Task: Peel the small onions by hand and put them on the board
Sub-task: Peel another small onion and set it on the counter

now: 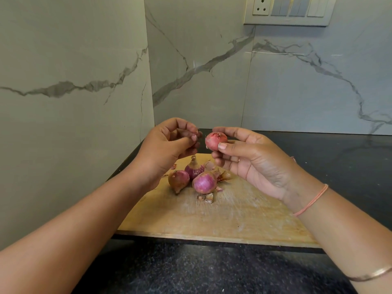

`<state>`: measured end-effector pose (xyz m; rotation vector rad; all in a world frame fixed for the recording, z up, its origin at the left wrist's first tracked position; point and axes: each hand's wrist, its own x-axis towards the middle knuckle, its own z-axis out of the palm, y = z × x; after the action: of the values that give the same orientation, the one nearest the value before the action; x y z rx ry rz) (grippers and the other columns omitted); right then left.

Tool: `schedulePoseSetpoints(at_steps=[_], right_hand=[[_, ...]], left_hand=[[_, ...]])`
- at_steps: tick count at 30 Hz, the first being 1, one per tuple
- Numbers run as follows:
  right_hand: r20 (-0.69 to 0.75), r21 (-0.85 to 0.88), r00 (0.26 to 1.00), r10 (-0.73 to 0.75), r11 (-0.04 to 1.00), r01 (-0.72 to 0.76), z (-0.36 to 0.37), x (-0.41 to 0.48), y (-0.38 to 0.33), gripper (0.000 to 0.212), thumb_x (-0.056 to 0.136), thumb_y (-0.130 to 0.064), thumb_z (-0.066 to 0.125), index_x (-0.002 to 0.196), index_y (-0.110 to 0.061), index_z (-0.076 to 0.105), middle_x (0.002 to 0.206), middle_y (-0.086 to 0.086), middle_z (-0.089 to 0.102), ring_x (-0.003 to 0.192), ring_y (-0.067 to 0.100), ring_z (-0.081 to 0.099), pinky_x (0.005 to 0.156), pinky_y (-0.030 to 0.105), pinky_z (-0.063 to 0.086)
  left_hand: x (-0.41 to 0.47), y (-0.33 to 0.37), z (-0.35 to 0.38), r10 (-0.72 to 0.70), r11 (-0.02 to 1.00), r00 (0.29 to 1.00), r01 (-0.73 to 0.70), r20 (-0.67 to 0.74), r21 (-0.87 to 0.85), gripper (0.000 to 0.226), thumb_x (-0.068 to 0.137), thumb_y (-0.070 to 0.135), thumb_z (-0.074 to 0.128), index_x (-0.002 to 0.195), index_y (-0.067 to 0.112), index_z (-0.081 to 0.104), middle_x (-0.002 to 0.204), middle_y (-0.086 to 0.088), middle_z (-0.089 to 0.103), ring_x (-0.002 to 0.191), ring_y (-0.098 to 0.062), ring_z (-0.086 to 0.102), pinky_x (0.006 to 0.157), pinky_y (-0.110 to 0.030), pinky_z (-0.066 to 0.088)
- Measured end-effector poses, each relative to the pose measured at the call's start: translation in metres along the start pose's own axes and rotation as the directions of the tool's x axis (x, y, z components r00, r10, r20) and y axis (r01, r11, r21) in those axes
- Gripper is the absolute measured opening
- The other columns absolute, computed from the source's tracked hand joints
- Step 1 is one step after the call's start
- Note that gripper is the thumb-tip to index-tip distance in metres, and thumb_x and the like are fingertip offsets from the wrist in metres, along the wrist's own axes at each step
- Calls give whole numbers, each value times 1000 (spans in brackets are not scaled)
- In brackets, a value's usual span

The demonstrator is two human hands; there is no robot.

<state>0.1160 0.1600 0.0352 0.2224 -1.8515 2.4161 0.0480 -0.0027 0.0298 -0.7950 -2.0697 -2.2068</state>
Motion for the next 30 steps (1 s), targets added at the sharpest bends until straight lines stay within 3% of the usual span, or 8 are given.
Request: schedulePoseSetpoints(at_steps=[4, 8, 14, 19, 21, 24, 27, 30], right_hand=[[15, -88, 1000, -27, 996, 28, 0, -1, 1, 43, 70, 2, 67, 112, -9, 63, 97, 15, 63, 73, 18, 57, 63, 23, 55], [16, -202, 997, -75, 976, 76, 0, -1, 6, 44, 76, 7, 67, 116, -13, 65, 104, 14, 64, 82, 22, 56, 68, 21, 54], [-20, -452, 979, -203, 875, 172, 2, -2, 10, 46, 76, 1, 72, 112, -27, 67, 106, 4, 71, 76, 19, 63, 69, 18, 50], [-25, -506, 971, -236, 841, 191, 7, -3, 9, 41, 79, -2, 72, 107, -31, 66, 100, -1, 72, 72, 17, 64, 73, 22, 54], [-10, -472, 977, -215, 862, 185, 8, -5, 7, 37, 82, -2, 69, 106, -30, 66, 104, 1, 69, 73, 16, 65, 71, 22, 54], [21, -380, 986, -167, 911, 162, 7, -4, 6, 34, 86, 3, 62, 109, -22, 65, 104, 5, 68, 76, 16, 65, 73, 25, 55], [55, -257, 990, -133, 956, 142, 4, -3, 5, 31, 87, 7, 57, 109, -15, 60, 92, 7, 69, 78, 20, 62, 76, 31, 56], [72, -152, 992, -104, 982, 114, 1, -3, 2, 31, 86, 10, 55, 108, -11, 59, 88, 12, 65, 76, 20, 60, 72, 29, 56]], left_hand=[[-7, 3, 5, 76, 990, 995, -82, 61, 112, 12, 86, 8, 64, 90, 18, 69, 88, -3, 73, 84, -16, 70, 74, -28, 58], [-8, 3, 6, 137, 966, 990, -143, 41, 215, 14, 80, 11, 70, 84, 24, 70, 79, 2, 73, 78, -19, 70, 74, -35, 58], [-13, 1, 8, 327, 819, 944, -305, 41, 486, 13, 80, 13, 69, 75, 25, 68, 67, 11, 68, 60, 2, 62, 57, -10, 47], [-13, 1, 9, 432, 688, 900, -369, 55, 625, 9, 81, 11, 67, 74, 17, 65, 66, 12, 64, 61, -3, 61, 53, -10, 46], [-11, 0, 8, 406, 727, 914, -339, 24, 597, 11, 82, 11, 66, 74, 17, 65, 64, 9, 65, 60, -7, 62, 54, -16, 50], [-6, 1, 6, 252, 898, 965, -207, -69, 387, 14, 84, 7, 65, 73, 16, 65, 65, 3, 68, 64, -14, 67, 64, -27, 58], [-4, 3, 7, 89, 987, 990, -73, -108, 145, 15, 87, 3, 61, 74, 10, 64, 69, -2, 68, 67, -12, 68, 62, -21, 56], [-1, -1, 4, 56, 974, 983, -15, -177, 226, 16, 87, 7, 61, 73, 14, 65, 74, -1, 70, 77, -17, 70, 66, -25, 57]])
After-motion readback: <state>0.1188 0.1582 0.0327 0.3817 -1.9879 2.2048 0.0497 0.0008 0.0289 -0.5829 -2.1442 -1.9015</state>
